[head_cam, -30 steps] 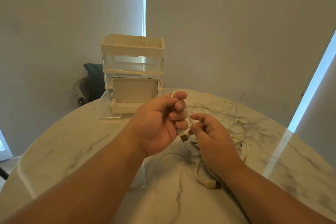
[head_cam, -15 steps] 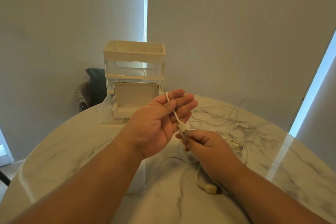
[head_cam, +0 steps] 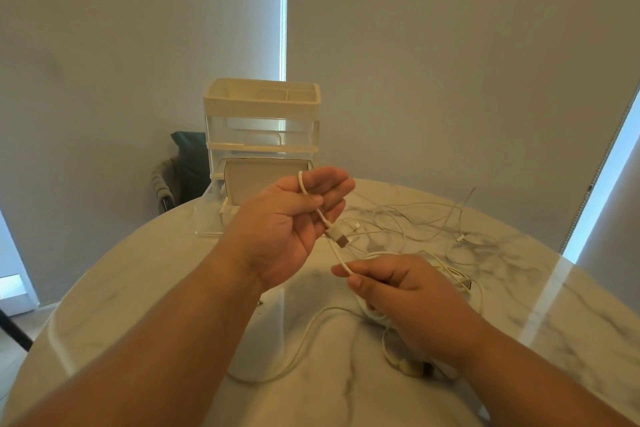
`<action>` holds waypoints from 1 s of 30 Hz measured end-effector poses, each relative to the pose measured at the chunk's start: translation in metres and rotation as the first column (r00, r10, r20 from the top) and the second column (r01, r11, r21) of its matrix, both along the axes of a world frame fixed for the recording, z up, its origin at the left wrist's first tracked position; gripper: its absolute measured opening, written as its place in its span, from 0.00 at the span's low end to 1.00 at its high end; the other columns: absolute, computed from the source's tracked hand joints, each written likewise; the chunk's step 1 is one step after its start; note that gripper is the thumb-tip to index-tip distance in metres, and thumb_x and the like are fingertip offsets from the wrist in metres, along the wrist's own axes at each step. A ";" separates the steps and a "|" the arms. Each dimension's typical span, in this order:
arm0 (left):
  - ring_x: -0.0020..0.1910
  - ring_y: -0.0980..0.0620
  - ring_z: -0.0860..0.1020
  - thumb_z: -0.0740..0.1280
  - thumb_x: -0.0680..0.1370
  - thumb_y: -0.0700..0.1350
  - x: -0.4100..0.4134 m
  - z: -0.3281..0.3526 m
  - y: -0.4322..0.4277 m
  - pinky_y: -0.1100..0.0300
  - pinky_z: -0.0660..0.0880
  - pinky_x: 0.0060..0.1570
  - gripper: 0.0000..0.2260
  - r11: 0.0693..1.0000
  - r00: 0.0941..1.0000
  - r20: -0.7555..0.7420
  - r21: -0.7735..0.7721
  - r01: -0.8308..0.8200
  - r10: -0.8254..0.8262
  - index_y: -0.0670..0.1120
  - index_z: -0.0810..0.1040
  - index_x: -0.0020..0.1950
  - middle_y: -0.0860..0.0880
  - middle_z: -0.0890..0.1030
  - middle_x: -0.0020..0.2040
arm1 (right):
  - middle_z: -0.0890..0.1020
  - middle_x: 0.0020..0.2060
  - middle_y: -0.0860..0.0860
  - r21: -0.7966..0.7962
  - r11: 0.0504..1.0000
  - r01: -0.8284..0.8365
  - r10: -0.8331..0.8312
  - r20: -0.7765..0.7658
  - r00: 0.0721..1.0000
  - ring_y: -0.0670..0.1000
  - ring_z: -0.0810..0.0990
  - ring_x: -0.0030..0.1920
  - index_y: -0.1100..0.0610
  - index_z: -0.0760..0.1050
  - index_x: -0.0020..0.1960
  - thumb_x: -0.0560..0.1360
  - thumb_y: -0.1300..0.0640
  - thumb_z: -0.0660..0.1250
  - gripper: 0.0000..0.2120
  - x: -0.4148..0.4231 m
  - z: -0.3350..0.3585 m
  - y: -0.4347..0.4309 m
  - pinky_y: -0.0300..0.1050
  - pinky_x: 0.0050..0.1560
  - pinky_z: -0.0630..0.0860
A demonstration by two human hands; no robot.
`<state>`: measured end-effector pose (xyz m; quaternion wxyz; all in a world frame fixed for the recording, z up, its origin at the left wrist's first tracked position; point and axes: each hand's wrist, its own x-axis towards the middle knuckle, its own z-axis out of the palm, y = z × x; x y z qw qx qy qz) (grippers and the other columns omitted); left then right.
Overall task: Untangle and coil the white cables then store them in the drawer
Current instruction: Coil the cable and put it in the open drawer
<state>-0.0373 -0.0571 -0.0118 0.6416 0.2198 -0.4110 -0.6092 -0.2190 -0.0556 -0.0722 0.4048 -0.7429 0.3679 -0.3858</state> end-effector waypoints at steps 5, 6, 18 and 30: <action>0.56 0.52 0.83 0.56 0.80 0.29 0.001 -0.004 -0.002 0.58 0.77 0.57 0.17 0.983 0.929 0.330 -0.121 -0.136 0.169 0.42 0.82 0.55 0.46 0.86 0.52 | 0.80 0.37 0.49 0.171 0.978 -0.119 0.124 -0.015 0.992 0.48 0.75 0.37 0.39 0.82 0.59 0.79 0.56 0.68 0.15 -0.002 0.003 0.007 0.44 0.44 0.73; 0.55 0.53 0.83 0.58 0.80 0.30 0.001 -0.004 -0.003 0.59 0.77 0.57 0.17 0.969 0.869 0.435 -0.179 -0.172 0.235 0.45 0.82 0.55 0.48 0.86 0.51 | 0.79 0.37 0.52 0.186 0.974 -0.128 0.131 -0.007 0.991 0.50 0.74 0.37 0.39 0.82 0.60 0.79 0.56 0.68 0.14 -0.002 0.004 0.008 0.46 0.43 0.72; 0.37 0.64 0.75 0.59 0.80 0.35 -0.016 -0.017 0.005 0.70 0.70 0.41 0.16 0.927 0.422 0.850 -0.372 0.057 0.315 0.51 0.78 0.39 0.61 0.77 0.34 | 0.77 0.41 0.41 -0.469 0.835 0.288 -0.343 -0.035 0.939 0.43 0.77 0.49 0.36 0.83 0.44 0.76 0.55 0.72 0.12 -0.006 0.028 0.012 0.27 0.45 0.67; 0.38 0.55 0.78 0.57 0.84 0.45 -0.017 -0.013 0.012 0.61 0.77 0.43 0.13 0.964 0.405 0.912 -0.164 0.209 0.067 0.47 0.81 0.52 0.50 0.84 0.40 | 0.79 0.42 0.39 -0.627 0.708 0.326 -0.415 0.006 0.910 0.37 0.77 0.50 0.47 0.85 0.49 0.74 0.57 0.70 0.08 -0.019 0.034 0.007 0.24 0.48 0.68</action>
